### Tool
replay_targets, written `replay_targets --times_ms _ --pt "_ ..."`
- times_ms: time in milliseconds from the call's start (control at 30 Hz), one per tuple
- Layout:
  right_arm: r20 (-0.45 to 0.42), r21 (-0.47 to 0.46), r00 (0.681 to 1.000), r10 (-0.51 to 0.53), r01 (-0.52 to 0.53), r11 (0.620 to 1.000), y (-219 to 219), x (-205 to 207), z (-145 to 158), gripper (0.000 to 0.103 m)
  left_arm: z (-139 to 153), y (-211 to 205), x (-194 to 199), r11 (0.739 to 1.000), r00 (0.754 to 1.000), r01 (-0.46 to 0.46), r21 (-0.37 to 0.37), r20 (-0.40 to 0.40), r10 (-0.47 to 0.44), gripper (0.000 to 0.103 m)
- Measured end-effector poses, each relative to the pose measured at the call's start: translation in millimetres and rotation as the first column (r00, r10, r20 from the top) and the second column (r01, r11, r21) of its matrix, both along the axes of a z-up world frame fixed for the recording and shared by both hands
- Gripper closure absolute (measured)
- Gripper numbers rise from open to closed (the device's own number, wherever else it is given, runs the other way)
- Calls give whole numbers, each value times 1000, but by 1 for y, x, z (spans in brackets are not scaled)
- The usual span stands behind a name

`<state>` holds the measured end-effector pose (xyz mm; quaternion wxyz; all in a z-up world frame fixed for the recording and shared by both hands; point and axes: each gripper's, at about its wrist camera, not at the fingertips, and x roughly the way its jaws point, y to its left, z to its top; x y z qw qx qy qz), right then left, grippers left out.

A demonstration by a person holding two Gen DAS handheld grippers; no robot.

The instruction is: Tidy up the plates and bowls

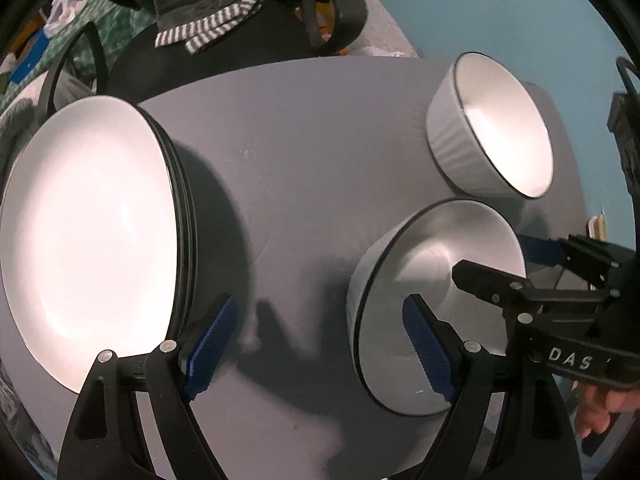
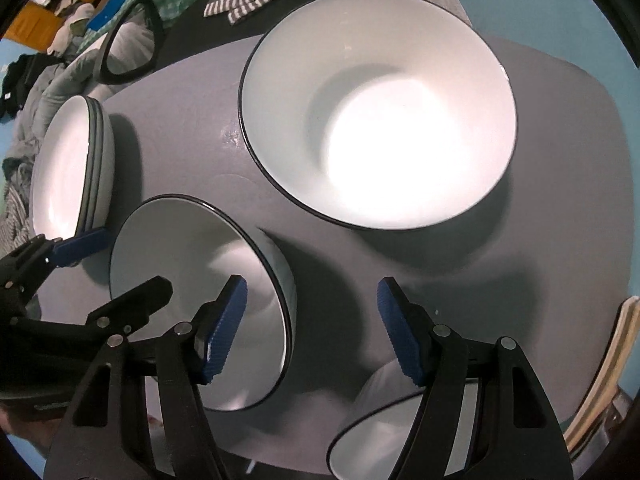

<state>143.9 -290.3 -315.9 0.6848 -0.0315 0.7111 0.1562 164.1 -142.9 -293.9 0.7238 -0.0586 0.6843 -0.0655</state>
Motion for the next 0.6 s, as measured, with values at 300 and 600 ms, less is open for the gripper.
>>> replay_targets --times_ms 300,600 --pt "-31 -9 998 46 -46 999 6 -1 -9 60 -19 -5 1 999 998 -31 -36 -60 29 53" --pt "-48 24 998 41 -40 999 4 0 -4 89 -25 -8 -6 993 996 -57 -103 -80 49 82"
